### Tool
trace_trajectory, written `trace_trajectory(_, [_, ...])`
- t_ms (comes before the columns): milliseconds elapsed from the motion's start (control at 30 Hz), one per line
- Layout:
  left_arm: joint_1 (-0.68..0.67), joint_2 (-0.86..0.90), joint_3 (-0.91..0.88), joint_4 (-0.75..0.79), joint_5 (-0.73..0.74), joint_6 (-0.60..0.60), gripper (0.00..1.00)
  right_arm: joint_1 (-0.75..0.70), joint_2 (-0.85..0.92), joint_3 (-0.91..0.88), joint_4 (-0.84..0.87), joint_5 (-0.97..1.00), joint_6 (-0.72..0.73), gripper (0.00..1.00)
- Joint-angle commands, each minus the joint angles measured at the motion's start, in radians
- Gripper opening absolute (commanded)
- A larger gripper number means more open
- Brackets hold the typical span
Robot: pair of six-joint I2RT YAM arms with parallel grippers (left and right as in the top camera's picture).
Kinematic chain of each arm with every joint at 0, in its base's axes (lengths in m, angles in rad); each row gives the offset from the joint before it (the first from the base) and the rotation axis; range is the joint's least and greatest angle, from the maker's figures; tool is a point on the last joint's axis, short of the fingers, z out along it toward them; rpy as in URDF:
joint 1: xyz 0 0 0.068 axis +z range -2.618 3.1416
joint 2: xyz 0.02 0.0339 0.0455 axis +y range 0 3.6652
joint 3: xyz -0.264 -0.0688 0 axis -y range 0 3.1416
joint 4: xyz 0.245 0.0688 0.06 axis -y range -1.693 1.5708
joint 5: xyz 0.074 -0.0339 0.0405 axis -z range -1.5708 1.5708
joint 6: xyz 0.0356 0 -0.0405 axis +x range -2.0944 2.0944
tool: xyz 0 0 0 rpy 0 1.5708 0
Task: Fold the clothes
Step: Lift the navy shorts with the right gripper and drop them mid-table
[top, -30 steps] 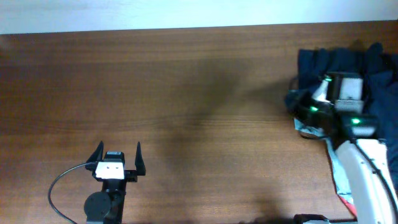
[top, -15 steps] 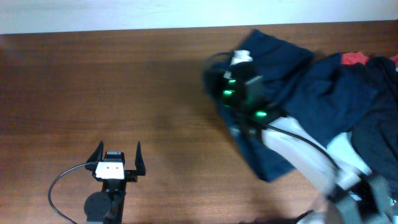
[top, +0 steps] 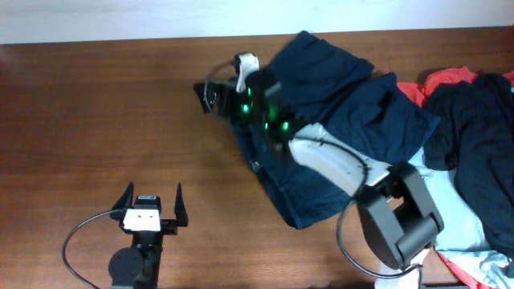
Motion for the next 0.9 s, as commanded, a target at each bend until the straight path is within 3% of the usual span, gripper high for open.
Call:
trace_trajectory(0, [-0.006, -0.005, -0.007, 0.003, -0.007, 0.019, 0.99, -0.053, -0.093, 0.162, -0.183, -0.096, -0.204, 0.98])
trace_trajectory(67, [-0.006, -0.005, -0.007, 0.003, -0.007, 0.019, 0.99, -0.090, -0.121, 0.257, -0.391, -0.095, -0.298, 0.99])
trace_trajectory(167, [-0.006, -0.005, -0.007, 0.003, -0.007, 0.019, 0.99, -0.138, -0.138, 0.361, -0.556, -0.108, -0.374, 0.98])
trace_trajectory(333, [-0.006, -0.005, -0.007, 0.003, -0.007, 0.019, 0.99, -0.190, -0.139, 0.442, -0.612, -0.245, -0.413, 0.99])
trace_trajectory(500, [-0.006, -0.005, -0.007, 0.003, -0.007, 0.019, 0.99, -0.277, -0.153, 0.446, -0.739, -0.264, -0.413, 0.98])
trace_trajectory(733, [-0.006, -0.005, -0.007, 0.016, -0.007, 0.019, 0.99, -0.537, -0.167, 0.446, -1.095, -0.263, -0.417, 0.99])
trace_trajectory(867, [-0.006, -0.005, -0.007, 0.070, -0.007, 0.019, 0.99, -0.706, -0.167, 0.446, -1.290, -0.260, -0.535, 0.99])
